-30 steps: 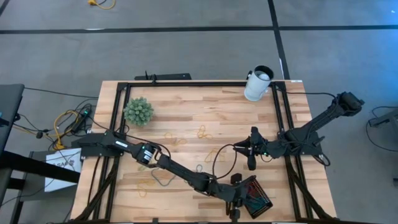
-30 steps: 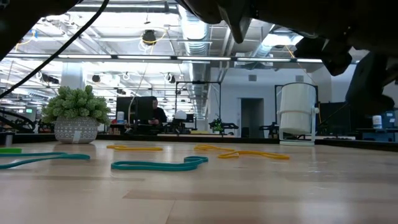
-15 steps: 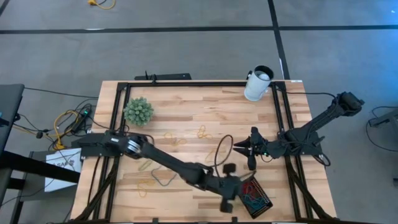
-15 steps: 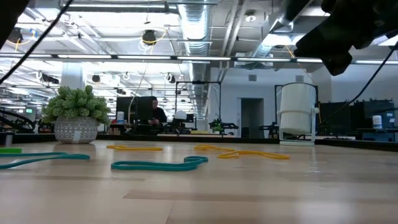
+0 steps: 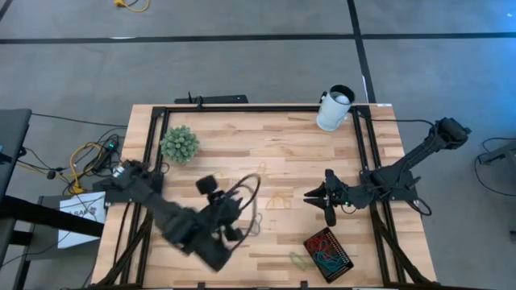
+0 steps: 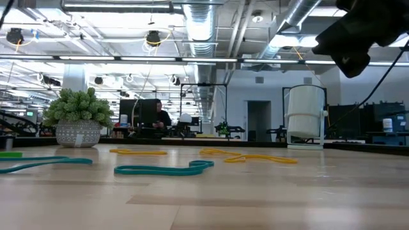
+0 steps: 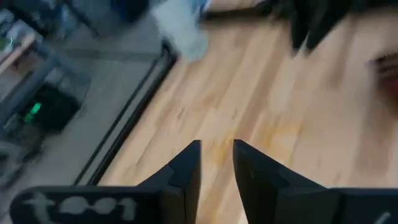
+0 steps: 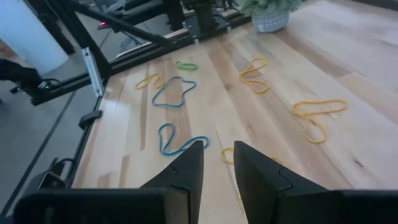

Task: Pick and place rubber bands into bin
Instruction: Put the blue rubber band into the black basket

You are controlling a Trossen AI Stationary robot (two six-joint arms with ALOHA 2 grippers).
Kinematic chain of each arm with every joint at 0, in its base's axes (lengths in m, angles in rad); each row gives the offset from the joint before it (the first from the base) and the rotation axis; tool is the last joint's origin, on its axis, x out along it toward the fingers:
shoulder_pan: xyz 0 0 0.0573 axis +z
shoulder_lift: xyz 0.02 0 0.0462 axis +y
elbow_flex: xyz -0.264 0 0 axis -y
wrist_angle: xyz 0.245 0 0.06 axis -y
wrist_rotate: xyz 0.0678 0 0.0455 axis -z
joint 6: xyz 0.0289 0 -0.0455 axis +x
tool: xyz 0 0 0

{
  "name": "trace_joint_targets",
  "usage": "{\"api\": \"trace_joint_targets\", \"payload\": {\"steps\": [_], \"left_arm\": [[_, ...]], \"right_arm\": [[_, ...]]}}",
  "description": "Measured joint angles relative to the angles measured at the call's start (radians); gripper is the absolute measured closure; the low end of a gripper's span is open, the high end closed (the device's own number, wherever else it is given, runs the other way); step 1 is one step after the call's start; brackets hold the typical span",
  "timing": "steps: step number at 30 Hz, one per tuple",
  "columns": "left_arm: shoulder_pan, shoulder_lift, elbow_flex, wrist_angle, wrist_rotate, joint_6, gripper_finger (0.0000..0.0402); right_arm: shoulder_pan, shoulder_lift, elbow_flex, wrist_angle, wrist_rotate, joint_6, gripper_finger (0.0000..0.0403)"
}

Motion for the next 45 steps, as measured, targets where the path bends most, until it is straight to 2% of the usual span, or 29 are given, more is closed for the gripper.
{"api": "trace_joint_targets", "payload": {"steps": [4,6,9,12,16,21,24,30,37,45], "left_arm": [[-0.072,-0.083,-0.168,0.054,-0.008,0.003,0.0317],[-0.085,-0.106,-0.27,-0.026,0.0,-0.168,0.0317],[-0.085,-0.18,-0.473,0.008,0.019,-0.343,0.0317],[-0.076,-0.269,-0.68,0.081,0.08,-0.502,0.0317],[-0.056,-0.384,-0.941,0.339,0.204,-0.593,0.0317],[-0.053,-0.451,-1.153,0.87,0.384,-0.483,0.0317],[-0.053,-0.439,-1.206,1.126,0.475,-0.382,0.0317],[-0.046,-0.318,-1.212,1.353,0.488,-0.259,0.0317],[-0.021,-0.209,-1.214,1.347,0.55,-0.32,0.0317],[-0.017,-0.199,-1.213,1.301,0.559,-0.342,0.0317]], "right_arm": [[0.005,0.0,0.0,0.007,-0.002,0.002,0.032],[0.005,0.0,0.0,0.018,-0.002,0.004,0.032],[0.004,0.0,0.0,0.014,-0.002,0.034,0.032],[0.004,0.0,0.0,0.01,-0.002,0.036,0.032],[0.004,0.0,0.0,0.006,-0.002,0.035,0.032],[0.002,0.0,0.0,0.006,-0.002,0.028,0.032],[0.002,0.0,0.0,0.006,-0.001,0.025,0.032],[0.002,0.0,0.0,-0.001,-0.001,0.025,0.032],[0.002,0.0,0.0,-0.003,0.0,0.025,0.032],[0.002,0.0,0.0,-0.01,0.002,0.025,0.032]]}}
